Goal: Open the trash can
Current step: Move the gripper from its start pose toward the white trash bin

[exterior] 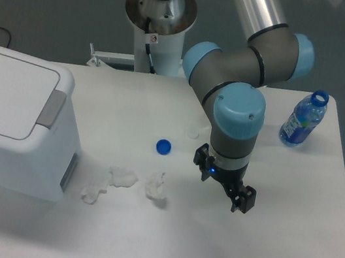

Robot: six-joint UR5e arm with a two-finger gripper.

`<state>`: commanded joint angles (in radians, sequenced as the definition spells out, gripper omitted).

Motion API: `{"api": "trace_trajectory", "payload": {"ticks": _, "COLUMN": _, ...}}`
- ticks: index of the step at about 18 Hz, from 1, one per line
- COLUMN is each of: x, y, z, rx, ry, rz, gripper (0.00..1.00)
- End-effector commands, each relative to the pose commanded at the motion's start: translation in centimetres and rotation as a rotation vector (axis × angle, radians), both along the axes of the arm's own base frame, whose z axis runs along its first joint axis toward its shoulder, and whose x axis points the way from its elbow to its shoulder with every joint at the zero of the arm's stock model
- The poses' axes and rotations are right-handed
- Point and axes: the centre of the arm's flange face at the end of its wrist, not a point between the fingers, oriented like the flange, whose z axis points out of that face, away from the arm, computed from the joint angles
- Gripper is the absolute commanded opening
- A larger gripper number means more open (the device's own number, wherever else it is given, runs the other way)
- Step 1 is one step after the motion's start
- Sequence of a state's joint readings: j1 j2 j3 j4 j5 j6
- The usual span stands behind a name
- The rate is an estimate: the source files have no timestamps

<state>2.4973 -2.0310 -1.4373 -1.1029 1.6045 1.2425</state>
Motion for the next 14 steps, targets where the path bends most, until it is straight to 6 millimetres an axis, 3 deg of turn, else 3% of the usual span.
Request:
{"api": "trace_trajectory", "payload": {"ticks": 6, "x": 0.6, "y": 0.1, "z": 0.5, "rx": 0.04, "ry": -0.024, "rz": -0.001, "gripper": 1.0}}
{"api": "trace_trajectory", "payload": {"ticks": 8, "x": 1.6, "y": -0.4, "z": -0.5, "rx": 0.028, "ry": -0.042, "rz": -0.006, "gripper": 1.0}}
{"api": "trace_trajectory", "payload": {"ticks": 14, "x": 4.0, "y": -0.3, "z": 1.1, "rx": 0.054, "ry": -0.036, "rz": 0.101, "gripper": 1.0}}
